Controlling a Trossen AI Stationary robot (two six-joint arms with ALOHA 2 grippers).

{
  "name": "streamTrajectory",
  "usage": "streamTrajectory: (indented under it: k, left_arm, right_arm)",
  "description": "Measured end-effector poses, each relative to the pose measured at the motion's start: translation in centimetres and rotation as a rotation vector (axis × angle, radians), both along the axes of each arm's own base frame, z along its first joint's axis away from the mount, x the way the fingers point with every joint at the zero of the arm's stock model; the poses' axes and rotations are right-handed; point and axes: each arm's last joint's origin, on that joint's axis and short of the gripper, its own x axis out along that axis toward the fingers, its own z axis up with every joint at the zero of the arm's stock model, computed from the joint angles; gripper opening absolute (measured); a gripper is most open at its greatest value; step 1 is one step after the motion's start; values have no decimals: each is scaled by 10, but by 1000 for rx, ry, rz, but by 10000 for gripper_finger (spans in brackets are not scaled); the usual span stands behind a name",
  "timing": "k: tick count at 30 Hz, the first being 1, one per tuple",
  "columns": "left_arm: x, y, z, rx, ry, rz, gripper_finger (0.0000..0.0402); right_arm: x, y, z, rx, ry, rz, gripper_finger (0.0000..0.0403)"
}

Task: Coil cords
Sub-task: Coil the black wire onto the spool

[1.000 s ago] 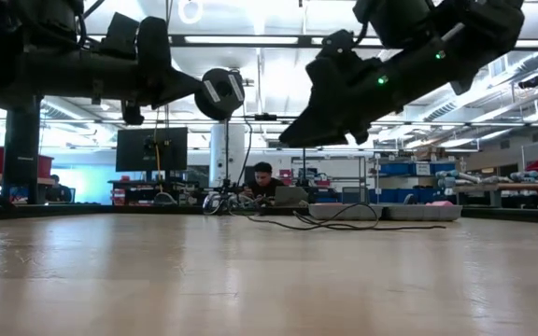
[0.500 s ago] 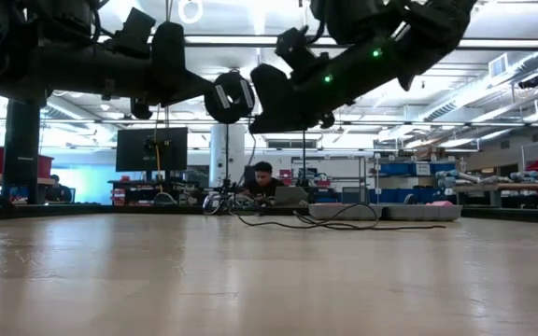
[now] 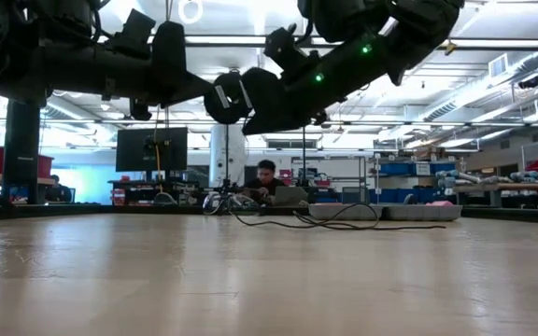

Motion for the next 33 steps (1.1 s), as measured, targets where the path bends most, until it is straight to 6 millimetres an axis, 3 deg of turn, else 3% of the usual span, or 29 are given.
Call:
streamTrajectory:
  k: [11,16,20,24,33]
  left_arm:
    - [4,0,2,-18,-3,-1,0]
    - [4,1,-1,-6,45,77,0]
    - [0,3,-8,-24,75,103,0]
    - [1,2,-14,-32,124,62,0]
    - [12,-3,-14,-9,144,-97,0]
  right_arm:
    - [5,-5,6,71,-59,165,0]
    - [-1,9,13,-39,-22,63,0]
    - [-17,21,27,-140,65,-72,0]
    - [-37,27,34,-101,99,-113,0]
    - [-111,44,0,38,3,-215,0]
